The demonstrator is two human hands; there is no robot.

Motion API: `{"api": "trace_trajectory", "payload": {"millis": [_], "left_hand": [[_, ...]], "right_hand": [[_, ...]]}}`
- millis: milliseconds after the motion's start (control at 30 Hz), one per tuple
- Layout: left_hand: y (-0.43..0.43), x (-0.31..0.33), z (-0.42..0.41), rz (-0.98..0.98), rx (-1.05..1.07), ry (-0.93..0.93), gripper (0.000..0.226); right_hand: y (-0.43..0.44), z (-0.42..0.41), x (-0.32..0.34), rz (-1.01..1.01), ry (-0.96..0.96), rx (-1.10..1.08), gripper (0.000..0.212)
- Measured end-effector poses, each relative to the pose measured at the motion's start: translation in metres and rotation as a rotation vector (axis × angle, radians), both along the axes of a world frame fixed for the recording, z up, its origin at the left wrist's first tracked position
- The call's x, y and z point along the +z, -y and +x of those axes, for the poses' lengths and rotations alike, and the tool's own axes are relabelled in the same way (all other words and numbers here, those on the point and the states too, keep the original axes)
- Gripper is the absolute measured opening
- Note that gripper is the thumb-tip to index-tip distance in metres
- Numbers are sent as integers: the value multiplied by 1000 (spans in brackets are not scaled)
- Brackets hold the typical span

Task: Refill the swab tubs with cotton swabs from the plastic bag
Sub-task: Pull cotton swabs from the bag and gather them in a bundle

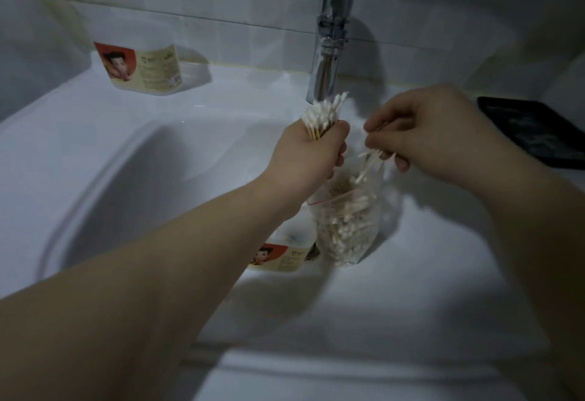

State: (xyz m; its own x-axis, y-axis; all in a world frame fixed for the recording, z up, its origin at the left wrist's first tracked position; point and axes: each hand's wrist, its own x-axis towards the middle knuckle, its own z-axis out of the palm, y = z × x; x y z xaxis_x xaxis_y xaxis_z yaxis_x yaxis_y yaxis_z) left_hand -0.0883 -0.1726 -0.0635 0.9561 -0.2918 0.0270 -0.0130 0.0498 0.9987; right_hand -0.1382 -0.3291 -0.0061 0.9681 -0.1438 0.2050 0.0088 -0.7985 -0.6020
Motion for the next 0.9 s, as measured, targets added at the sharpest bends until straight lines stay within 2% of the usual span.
{"api": "trace_trajectory", "payload": {"millis": [67,133,267,400,567,767,900], "left_hand": [[0,-1,0,9,3,10,11],[0,-2,0,9,-5,7,10],[0,-3,0,-21,-43,9,14],[0,-3,-2,10,-89,103,19],[0,-3,-3,-36,-172,71,18],[0,-2,0,22,-164,64,16],[-1,-3,-1,-15,-219,69,12]], "right_hand": [[2,-3,5,121,35,-2,13],[3,-5,7,160,43,-6,12],[-2,-5,5,199,36,40,13],[-8,-3,0,190,28,85,15],[-10,2,-6,215,50,49,16],[-9,6,-11,435,45,-10,15],[-12,11,-16,580,44,-39,9]]}}
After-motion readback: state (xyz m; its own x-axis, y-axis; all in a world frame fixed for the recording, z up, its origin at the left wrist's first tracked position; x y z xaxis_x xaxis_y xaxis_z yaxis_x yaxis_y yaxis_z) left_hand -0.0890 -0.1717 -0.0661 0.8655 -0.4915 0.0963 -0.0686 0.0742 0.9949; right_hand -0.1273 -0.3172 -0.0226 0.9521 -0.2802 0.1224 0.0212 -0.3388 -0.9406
